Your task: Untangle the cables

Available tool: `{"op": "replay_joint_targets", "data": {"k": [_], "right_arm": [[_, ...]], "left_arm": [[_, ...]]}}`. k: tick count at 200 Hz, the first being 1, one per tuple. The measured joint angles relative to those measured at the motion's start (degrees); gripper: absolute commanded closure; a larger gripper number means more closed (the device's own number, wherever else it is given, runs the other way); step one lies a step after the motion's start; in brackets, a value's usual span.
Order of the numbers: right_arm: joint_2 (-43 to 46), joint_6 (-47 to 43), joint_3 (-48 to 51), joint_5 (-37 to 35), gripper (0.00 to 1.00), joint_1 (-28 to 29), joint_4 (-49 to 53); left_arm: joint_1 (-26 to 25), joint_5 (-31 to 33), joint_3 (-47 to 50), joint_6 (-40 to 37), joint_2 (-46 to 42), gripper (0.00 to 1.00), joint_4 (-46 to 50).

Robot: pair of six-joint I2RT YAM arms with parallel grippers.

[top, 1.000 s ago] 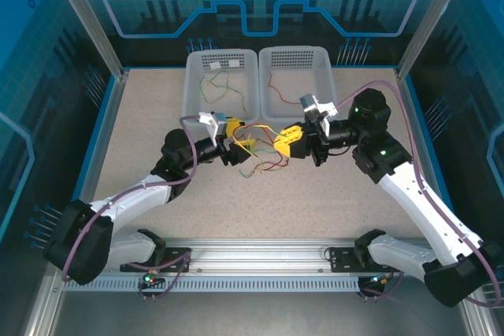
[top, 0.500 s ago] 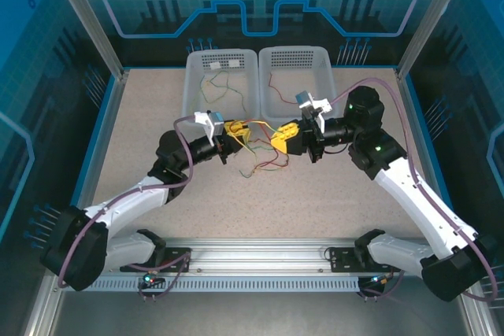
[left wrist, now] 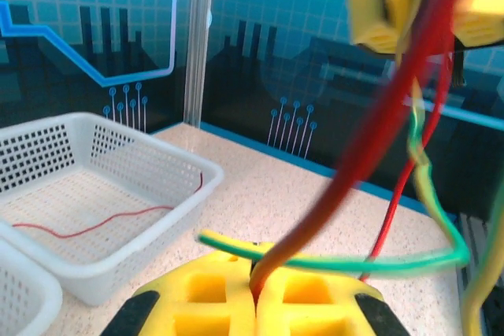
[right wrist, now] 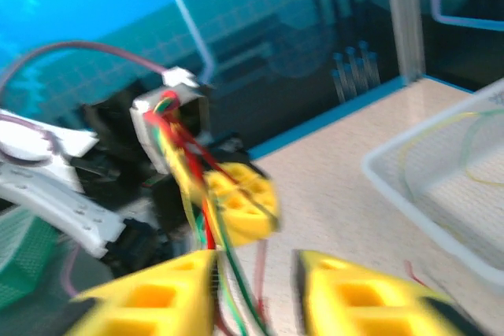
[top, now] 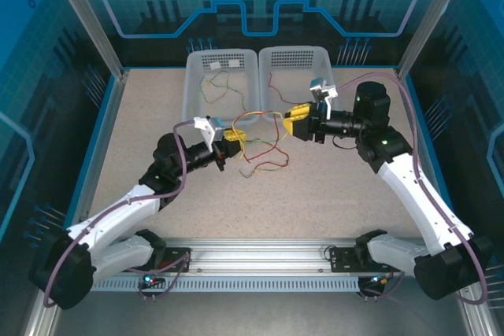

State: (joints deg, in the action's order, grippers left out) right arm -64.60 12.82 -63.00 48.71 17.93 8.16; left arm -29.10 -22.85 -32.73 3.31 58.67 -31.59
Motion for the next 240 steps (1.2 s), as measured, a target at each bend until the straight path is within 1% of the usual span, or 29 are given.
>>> {"op": "replay_joint_targets", "data": {"k": [16, 32, 45, 54, 60, 71, 85, 97, 113, 128, 143, 169, 201, 223, 231, 240], "right_arm": [[-0.90, -1.25, 0.33, -3.54, 0.40, 0.02, 1.38], [-0.85, -1.84, 1.44, -7.30, 0.34, 0.00, 2.29], [0.31, -2.40, 2.97, -11.69, 0.29, 0.04, 2.80], [1.88, -2.40, 4.20, -14.84, 0.25, 0.00, 3.02], [3.26, -2.49, 5.07, -16.90, 0.24, 0.00, 2.97], [6.38, -2.36, 6.64, -19.93, 0.26, 0.02, 2.91], [9.77, -1.81, 7.61, -20.59, 0.29, 0.04, 2.58], [11.43, -1.22, 7.61, -18.67, 0.31, 0.68, 1.40], [11.08, 0.31, 7.04, -15.37, 0.38, 3.45, 0.00], [7.87, 2.36, 5.84, -12.22, 0.42, 7.91, -1.57], [2.91, 6.49, 5.57, -10.12, 0.46, 11.98, -5.05], [-4.11, 14.05, 5.99, -11.93, 0.46, 16.09, -7.80], [-7.06, 21.29, 6.43, -15.63, 0.46, 16.94, -10.54], [-9.20, 26.10, 6.47, -16.90, 0.46, 17.03, -15.10], [-10.38, 27.39, 6.45, -17.22, 0.48, 17.05, -16.52], [-11.91, 28.74, 6.40, -17.53, 0.53, 17.16, -17.75]], "left_arm": [[-0.76, 1.81, -1.25, -0.96, -1.60, 1.00, 5.62], [-1.16, 3.39, -2.51, -1.64, -2.54, 1.00, 10.36], [-1.20, 4.72, -3.67, -1.84, -2.78, 1.00, 14.03], [-1.29, 5.60, -4.42, -1.88, -2.75, 1.00, 16.31], [-1.31, 6.08, -4.85, -1.88, -2.75, 1.00, 17.73], [-1.46, 6.82, -5.35, -1.90, -2.75, 1.00, 19.56], [-1.51, 7.74, -5.46, -1.97, -2.75, 1.00, 21.07], [-1.53, 8.59, -5.46, -1.97, -2.45, 1.00, 21.88], [-1.55, 9.38, -5.49, -1.97, -1.64, 1.00, 22.34], [-1.55, 10.08, -5.49, -1.97, -0.68, 1.00, 22.36], [-1.55, 10.64, -5.49, -1.97, 0.09, 1.00, 22.34], [-1.62, 11.13, -5.49, -1.95, 0.52, 1.00, 22.27], [-1.73, 11.30, -5.49, -1.95, 0.52, 1.00, 21.66], [-1.81, 11.30, -5.49, -1.95, 0.52, 1.00, 20.98], [-1.81, 11.30, -5.49, -1.95, 0.52, 1.00, 20.68], [-1.81, 11.30, -5.49, -1.92, 0.52, 1.00, 20.35]]}}
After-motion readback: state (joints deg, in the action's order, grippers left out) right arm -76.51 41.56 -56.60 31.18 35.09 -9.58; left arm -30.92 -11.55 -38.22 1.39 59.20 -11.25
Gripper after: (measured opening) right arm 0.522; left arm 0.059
